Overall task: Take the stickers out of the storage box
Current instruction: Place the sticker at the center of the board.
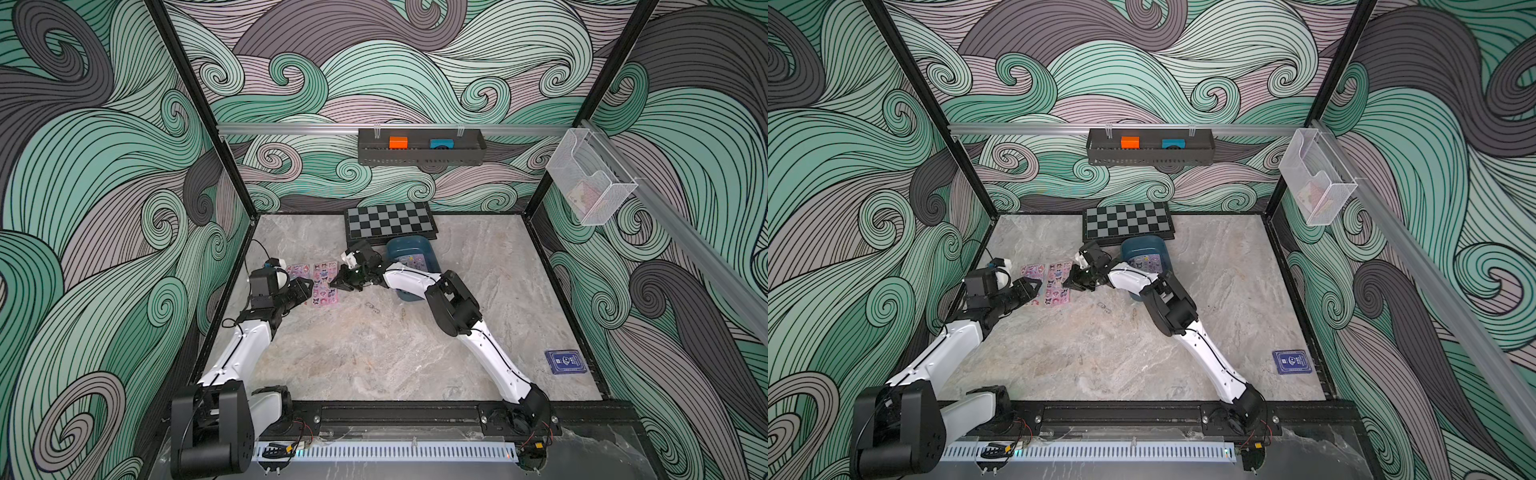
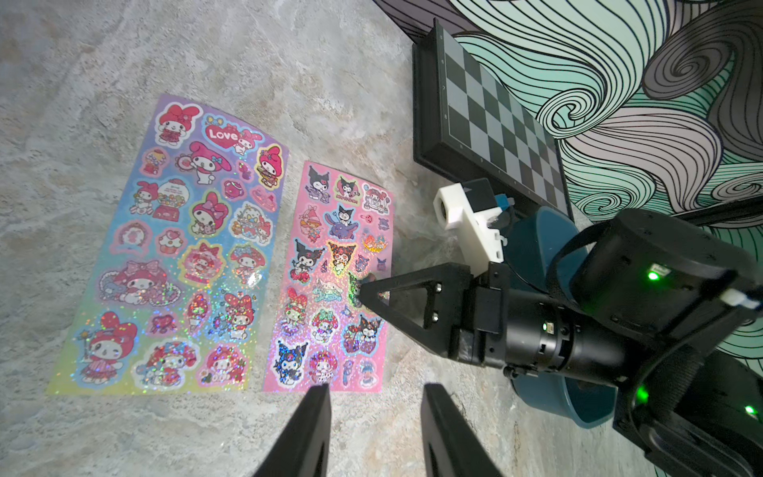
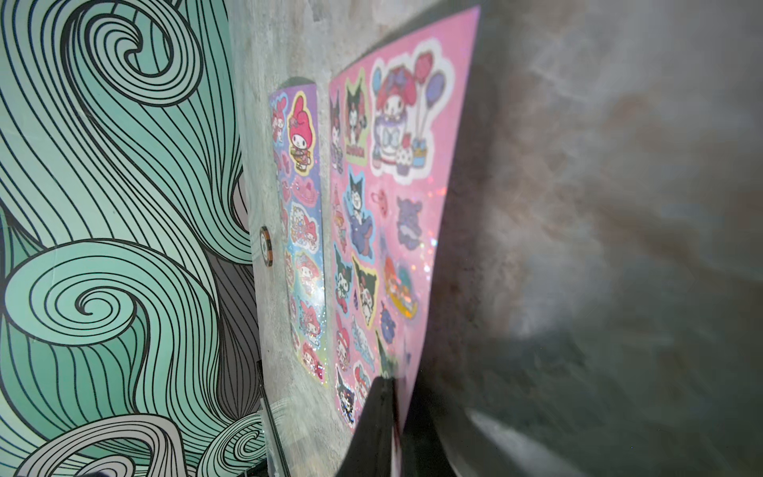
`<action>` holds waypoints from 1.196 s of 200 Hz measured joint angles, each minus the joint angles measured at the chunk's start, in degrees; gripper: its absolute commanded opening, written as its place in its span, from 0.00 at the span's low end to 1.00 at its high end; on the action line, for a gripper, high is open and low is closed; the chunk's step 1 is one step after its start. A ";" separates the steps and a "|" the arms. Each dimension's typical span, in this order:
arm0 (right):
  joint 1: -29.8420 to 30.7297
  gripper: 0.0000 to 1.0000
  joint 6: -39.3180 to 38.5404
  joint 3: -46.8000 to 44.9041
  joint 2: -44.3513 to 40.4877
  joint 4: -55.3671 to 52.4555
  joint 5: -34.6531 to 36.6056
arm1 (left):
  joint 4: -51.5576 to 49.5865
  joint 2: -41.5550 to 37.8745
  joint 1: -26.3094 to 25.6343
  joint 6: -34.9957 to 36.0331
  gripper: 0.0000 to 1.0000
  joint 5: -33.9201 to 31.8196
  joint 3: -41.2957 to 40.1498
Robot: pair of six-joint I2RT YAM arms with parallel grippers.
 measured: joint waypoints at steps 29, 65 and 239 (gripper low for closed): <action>0.13 0.16 -0.17 0.61 0.04 -0.83 -0.02 | 0.00 0.00 0.00 0.00 0.41 0.00 0.00; 0.17 0.25 -0.57 1.09 0.04 -1.18 -0.09 | 0.04 -0.02 0.00 0.02 0.41 0.00 -0.04; -7.34 0.81 -17.42 -13.73 -23.21 -16.41 10.67 | 0.66 -0.02 0.00 0.11 0.41 0.81 -0.07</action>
